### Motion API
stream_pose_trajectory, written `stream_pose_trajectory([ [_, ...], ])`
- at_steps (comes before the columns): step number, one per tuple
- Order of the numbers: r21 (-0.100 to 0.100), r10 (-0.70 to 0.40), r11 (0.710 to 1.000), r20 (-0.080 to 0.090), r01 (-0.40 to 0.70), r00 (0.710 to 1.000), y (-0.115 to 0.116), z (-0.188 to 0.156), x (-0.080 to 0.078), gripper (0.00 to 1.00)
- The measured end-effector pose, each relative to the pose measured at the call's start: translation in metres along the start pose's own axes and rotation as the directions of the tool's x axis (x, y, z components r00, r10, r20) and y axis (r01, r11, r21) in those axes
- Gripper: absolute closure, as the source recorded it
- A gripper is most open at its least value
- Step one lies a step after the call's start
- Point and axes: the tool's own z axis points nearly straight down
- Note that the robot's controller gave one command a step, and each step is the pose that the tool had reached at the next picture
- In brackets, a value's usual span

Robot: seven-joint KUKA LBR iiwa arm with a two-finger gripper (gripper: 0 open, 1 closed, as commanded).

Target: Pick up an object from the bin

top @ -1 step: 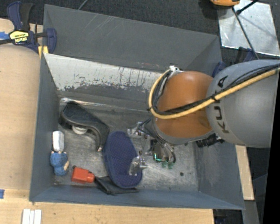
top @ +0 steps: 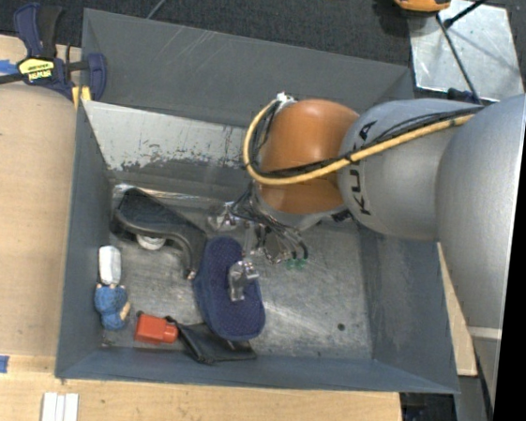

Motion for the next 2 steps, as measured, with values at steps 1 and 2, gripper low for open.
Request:
stream_pose_trajectory([
  [1,0.006,-0.084,0.996,0.039,0.084,0.996,0.002,-0.117,-0.026,0.0],
  [2,0.009,-0.28,0.96,0.028,0.279,0.96,0.007,-0.021,-0.025,0.0],
])
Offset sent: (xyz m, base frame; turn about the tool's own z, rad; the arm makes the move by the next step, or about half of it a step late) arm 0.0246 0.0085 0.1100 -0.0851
